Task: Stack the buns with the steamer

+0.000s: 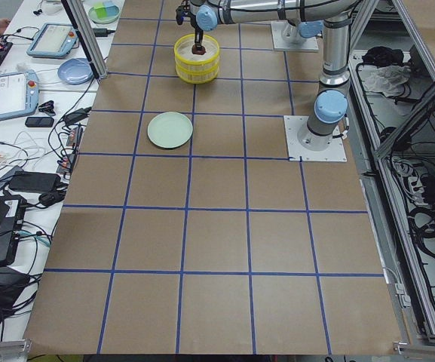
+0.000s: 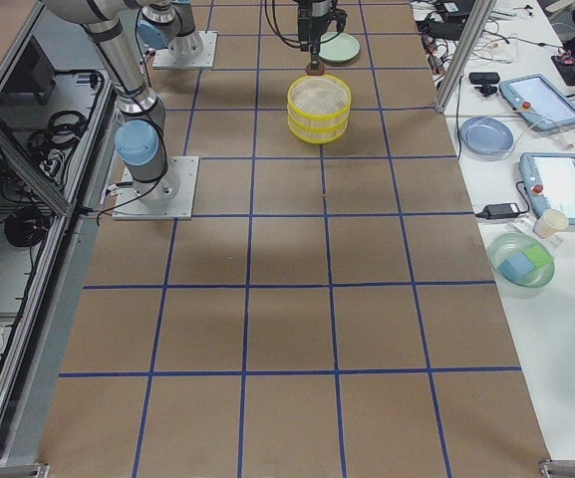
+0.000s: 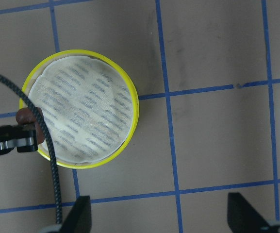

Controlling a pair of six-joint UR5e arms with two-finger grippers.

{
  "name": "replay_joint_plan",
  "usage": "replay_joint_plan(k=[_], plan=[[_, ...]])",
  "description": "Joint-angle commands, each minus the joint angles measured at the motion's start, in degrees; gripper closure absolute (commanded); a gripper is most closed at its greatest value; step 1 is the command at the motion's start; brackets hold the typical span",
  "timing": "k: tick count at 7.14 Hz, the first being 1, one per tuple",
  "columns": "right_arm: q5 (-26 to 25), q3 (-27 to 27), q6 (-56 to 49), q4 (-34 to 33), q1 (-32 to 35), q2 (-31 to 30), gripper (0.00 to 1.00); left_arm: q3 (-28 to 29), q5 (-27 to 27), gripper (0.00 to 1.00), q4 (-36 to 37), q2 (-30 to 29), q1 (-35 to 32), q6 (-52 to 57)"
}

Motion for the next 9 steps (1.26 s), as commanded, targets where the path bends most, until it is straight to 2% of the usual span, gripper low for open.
replay_joint_plan(k=[1,2,3,4,7,9], plan=[[1.6,-0.1,-4.4,0.4,-7.3,-0.4,0.00,0.0,-2.0,0.85,3.7,-1.3,-1.1,-0.5],[1.2,-0.1,-4.4,-0.7,-7.3,-0.1,0.00,0.0,-2.0,0.69,3.7,-1.7,-1.1,-0.5],[1.5,0.0,-4.3,-5.4,-7.3,0.2,0.01,0.0,-2.0,0.29,3.7,-1.9,-1.1,-1.5],[2.0,0.1,-4.1,-12.9,-7.3,1.7,0.01,-0.1,-2.2,0.00,3.7,-2.1,-1.0,-1.4],[2.0,0.5,-4.2,-12.4,-7.2,1.3,0.00,0.0,-1.2,0.00,1.5,0.0,0.1,1.0],[4.4,0.2,-4.1,-9.8,-7.2,1.3,0.00,0.1,-1.0,0.00,-0.9,1.1,1.2,1.6]])
